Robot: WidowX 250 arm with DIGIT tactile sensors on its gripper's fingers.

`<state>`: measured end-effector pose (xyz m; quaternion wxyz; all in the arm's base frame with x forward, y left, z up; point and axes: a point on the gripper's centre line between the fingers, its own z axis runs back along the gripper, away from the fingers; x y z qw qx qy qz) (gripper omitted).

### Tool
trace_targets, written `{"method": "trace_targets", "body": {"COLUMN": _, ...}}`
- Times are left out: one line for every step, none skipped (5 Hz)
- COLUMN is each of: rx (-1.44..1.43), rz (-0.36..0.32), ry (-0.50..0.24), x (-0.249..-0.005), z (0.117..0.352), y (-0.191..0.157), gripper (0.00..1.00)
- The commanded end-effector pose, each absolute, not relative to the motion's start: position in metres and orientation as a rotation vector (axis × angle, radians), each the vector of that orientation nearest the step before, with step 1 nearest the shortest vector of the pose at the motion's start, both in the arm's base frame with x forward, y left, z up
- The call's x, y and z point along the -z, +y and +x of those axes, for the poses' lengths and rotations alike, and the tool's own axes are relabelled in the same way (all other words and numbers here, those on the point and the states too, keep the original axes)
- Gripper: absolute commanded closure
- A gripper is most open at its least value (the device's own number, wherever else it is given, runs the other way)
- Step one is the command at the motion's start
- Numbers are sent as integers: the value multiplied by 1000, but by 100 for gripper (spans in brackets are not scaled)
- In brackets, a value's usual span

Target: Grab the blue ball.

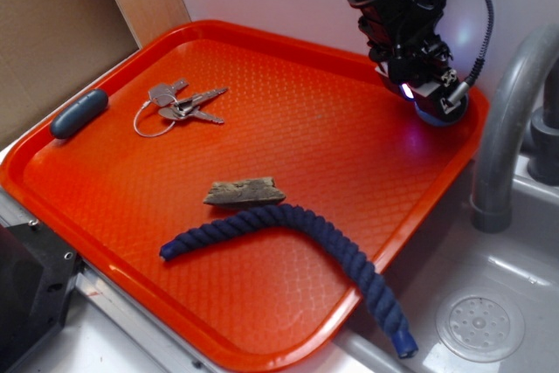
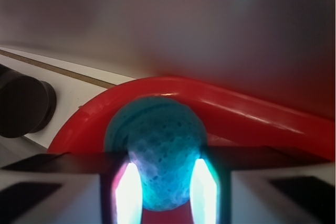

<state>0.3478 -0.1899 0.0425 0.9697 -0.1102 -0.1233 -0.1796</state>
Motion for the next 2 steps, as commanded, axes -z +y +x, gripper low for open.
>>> {"method": "trace_targets", "body": {"rx": 389, "rz": -233, "ry": -314, "x": -60, "z": 342, "y": -194, "gripper": 100}}
{"method": "trace_targets", "body": {"rx": 389, "rz": -235, "ry": -313, "x": -60, "z": 341, "y": -194, "gripper": 100}}
